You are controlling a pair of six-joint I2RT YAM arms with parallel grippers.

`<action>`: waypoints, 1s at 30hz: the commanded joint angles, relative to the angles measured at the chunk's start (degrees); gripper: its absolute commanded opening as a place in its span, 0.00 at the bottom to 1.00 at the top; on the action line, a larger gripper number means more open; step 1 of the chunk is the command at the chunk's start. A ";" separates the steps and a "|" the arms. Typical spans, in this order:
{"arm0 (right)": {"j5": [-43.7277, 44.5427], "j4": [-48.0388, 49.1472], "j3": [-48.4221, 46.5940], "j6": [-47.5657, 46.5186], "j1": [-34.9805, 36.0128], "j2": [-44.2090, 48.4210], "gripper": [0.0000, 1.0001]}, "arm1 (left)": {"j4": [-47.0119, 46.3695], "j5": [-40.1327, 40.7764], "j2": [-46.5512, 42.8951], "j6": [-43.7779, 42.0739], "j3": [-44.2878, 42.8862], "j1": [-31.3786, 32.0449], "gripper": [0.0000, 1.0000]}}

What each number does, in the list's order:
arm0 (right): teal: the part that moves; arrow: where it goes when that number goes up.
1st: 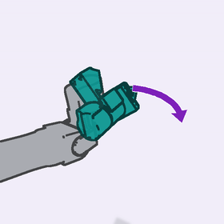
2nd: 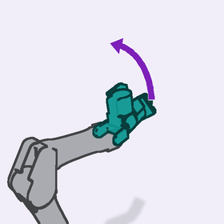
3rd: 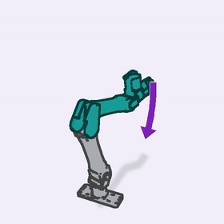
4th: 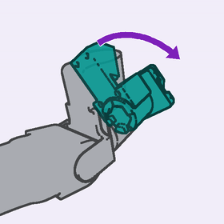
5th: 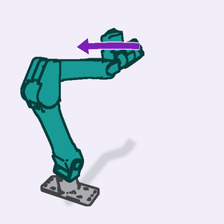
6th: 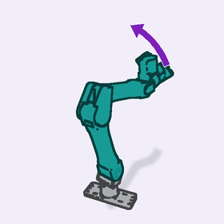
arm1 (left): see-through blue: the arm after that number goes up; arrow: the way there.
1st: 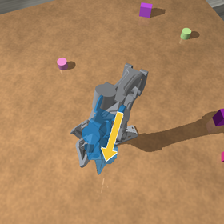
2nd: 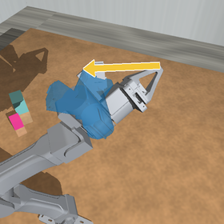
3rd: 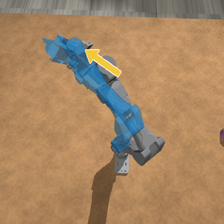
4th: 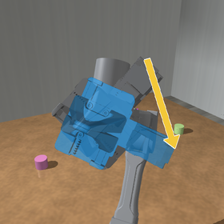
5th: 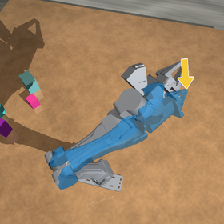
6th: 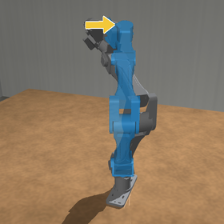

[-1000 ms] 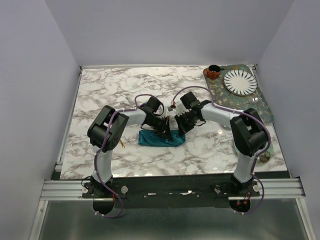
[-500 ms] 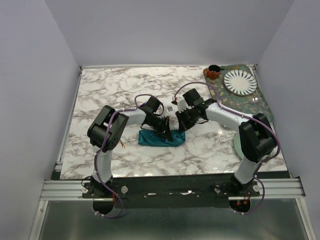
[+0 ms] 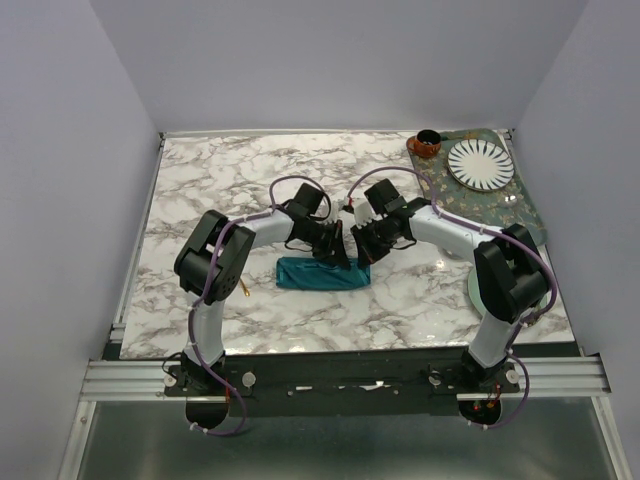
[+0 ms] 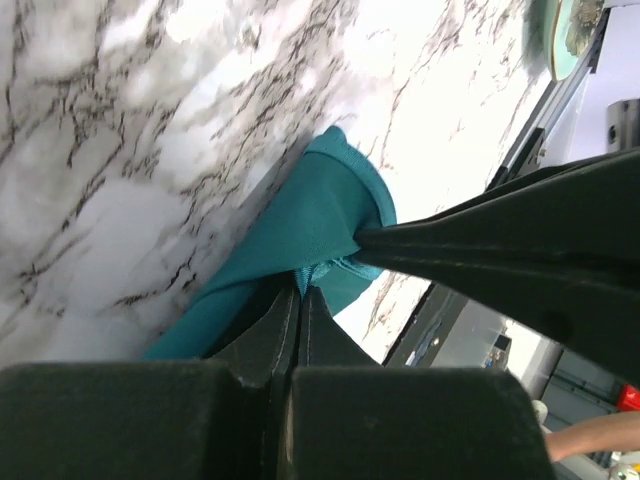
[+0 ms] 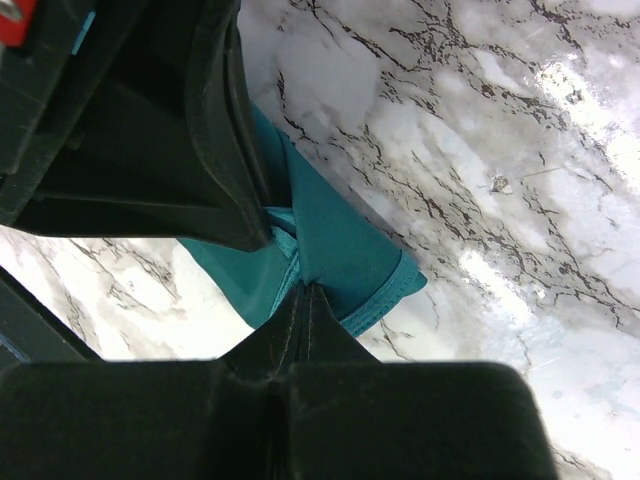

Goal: Fold the napkin into a case and place the utensils inside
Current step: Stuff the top corner of the smaller-rectangle-folded napkin into the folded napkin.

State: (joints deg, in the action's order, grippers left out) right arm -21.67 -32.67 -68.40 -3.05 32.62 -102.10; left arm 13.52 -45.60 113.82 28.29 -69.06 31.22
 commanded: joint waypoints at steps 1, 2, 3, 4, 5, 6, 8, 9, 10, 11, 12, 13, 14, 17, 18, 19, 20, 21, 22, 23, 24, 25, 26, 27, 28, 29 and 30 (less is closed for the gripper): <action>-0.74 -0.82 -0.68 -0.99 0.42 0.33 0.01 | -0.77 1.39 1.67 -1.14 -2.57 -0.20 0.00; -0.65 -0.82 -0.77 -0.91 0.34 0.24 0.01 | -0.69 1.40 2.36 -1.22 -2.92 -0.20 0.00; -0.57 -0.82 -0.77 -0.91 0.42 0.24 0.01 | -0.51 1.22 2.89 -1.40 -3.80 -0.20 0.00; -0.22 -0.73 -0.86 -0.82 0.34 0.24 0.01 | 0.71 1.39 3.42 -1.83 -4.33 -0.11 0.00; -0.04 -0.82 -1.12 -0.82 0.34 0.24 0.01 | 1.24 1.48 4.38 -2.36 -4.77 -0.02 0.00; -0.04 -0.82 -1.21 -0.82 0.34 0.24 0.01 | 1.42 1.57 4.65 -2.45 -4.86 -0.11 0.01; 0.57 -0.82 -1.38 -0.82 0.34 0.33 0.01 | 2.47 1.92 5.36 -3.15 -5.21 0.15 0.02; 0.66 -0.82 -1.38 -0.82 0.42 0.33 0.01 | 3.00 2.27 5.53 -3.94 -5.56 0.24 0.02; 1.10 -0.73 -1.30 -0.73 0.43 0.33 0.01 | 4.40 2.54 5.80 -4.47 -5.91 0.33 0.02; 1.19 -0.73 -1.30 -0.73 0.34 0.50 0.01 | 5.37 2.80 6.41 -5.08 -6.35 0.68 0.02; 1.11 -0.73 -1.21 -0.99 0.34 0.50 0.01 | 5.55 2.89 6.41 -5.09 -6.35 0.86 0.02; 1.37 -0.73 -1.12 -0.99 0.34 0.50 0.01 | 5.38 3.15 6.41 -5.18 -6.18 0.94 0.02; 1.28 -0.65 -1.12 -1.25 0.34 0.59 0.01 | 5.38 3.24 6.41 -5.27 -6.35 1.03 0.02; 1.19 -0.73 -0.59 -1.78 0.34 0.33 0.01 | 3.62 2.37 5.72 -4.21 -6.44 1.12 0.11; 1.28 -0.73 -0.51 -1.96 0.34 0.33 0.01 | 2.58 1.93 5.02 -3.69 -6.18 0.69 0.15; 1.54 -0.73 -0.16 -2.22 0.34 0.24 0.00 | -0.65 1.66 3.96 -2.29 -4.44 0.25 0.25; 1.72 -0.73 0.02 -2.31 0.42 0.33 0.01 | -2.08 1.75 1.69 -1.58 -3.38 -0.19 0.30; 1.81 -0.65 0.20 -2.40 0.34 0.41 0.01 | -3.66 1.66 0.45 -0.88 -2.32 -0.81 0.34; 1.89 -0.65 0.20 -2.40 0.42 0.42 0.00 | -6.55 1.66 -0.78 -0.09 -0.14 -2.38 0.38; 1.90 -0.65 0.46 -2.31 0.34 0.42 0.01 | -8.23 1.57 -3.32 2.27 1.19 -3.53 0.39; 1.90 -0.56 0.55 -2.31 0.42 0.50 0.01 | -10.16 1.22 -4.65 3.42 2.68 -4.41 0.40; 1.90 -0.47 0.55 -2.23 0.34 0.50 0.01 | -13.14 1.13 -6.05 4.74 5.83 -6.33 0.43; 1.81 -0.38 0.55 -2.31 0.34 0.68 0.01 | -15.86 1.04 -8.76 6.23 7.26 -7.05 0.44; 1.89 -0.21 0.64 -2.23 0.42 0.68 0.01 | -17.11 0.78 -10.01 6.68 8.49 -7.49 0.45; 1.98 -0.21 0.64 -2.14 0.34 0.68 0.01 | -18.08 0.69 -11.07 6.95 10.24 -7.93 0.46; 1.81 -0.12 0.64 -2.05 0.42 0.68 0.01 | -18.18 0.52 -12.73 7.30 11.04 -8.37 0.47; 1.81 -0.03 0.64 -2.05 0.43 0.77 0.00 | -18.26 0.34 -13.27 8.26 11.66 -8.46 0.47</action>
State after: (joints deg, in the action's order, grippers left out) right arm -20.95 -32.69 -68.29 -4.56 32.64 -102.10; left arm 2.96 -44.75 106.37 32.10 -60.95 23.99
